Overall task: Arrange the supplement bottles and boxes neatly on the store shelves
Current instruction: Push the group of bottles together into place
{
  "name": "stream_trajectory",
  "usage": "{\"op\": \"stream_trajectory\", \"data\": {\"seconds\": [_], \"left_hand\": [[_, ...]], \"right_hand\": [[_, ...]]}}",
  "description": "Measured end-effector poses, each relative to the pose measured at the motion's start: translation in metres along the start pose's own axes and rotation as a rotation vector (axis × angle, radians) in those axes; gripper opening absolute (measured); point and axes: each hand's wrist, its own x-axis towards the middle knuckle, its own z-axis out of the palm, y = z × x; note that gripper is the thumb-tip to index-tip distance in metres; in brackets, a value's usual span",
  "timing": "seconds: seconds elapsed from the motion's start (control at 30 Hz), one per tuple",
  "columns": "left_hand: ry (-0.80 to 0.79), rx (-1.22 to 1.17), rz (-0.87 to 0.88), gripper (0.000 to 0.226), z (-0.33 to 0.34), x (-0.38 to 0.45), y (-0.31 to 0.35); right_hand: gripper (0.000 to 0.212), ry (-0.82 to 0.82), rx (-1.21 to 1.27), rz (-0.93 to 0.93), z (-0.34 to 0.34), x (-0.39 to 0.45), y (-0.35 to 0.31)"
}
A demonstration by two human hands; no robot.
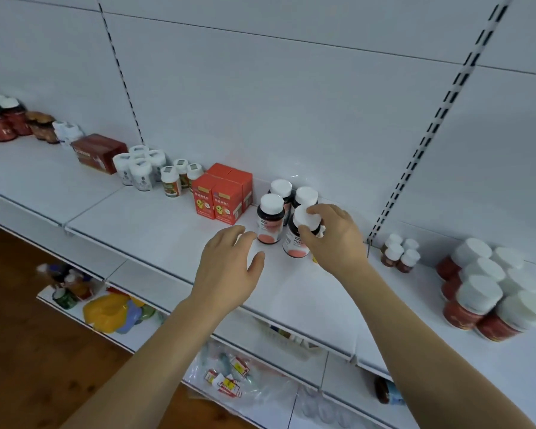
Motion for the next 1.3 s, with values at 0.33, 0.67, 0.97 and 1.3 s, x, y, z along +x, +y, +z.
{"op": "stream_trajectory", "data": {"seconds": [0.33,0.67,0.97,1.3], "left_hand": [[-0.055,-0.060,0.105,0.051,0.009,0.051,-0.034],[-0.128,-0.099,0.207,0.042,0.014,0.073,-0.056],[-0.124,-0.119,0.267,0.036,0.017,0.081,-0.063],[-0.026,-0.194,0.352,0.031,0.014,0.087,-0.051]], "right_hand": [[0.035,-0.024,-0.124,0.089,0.032,0.025,0.008],[0.034,0.002,-0.209,0.103,0.046,0.026,0.005],[0.031,0.046,-0.293,0.064,0.053,0.024,0.003],[0.040,0.025,-0.324,0.066,0.045,0.014,-0.005]]}}
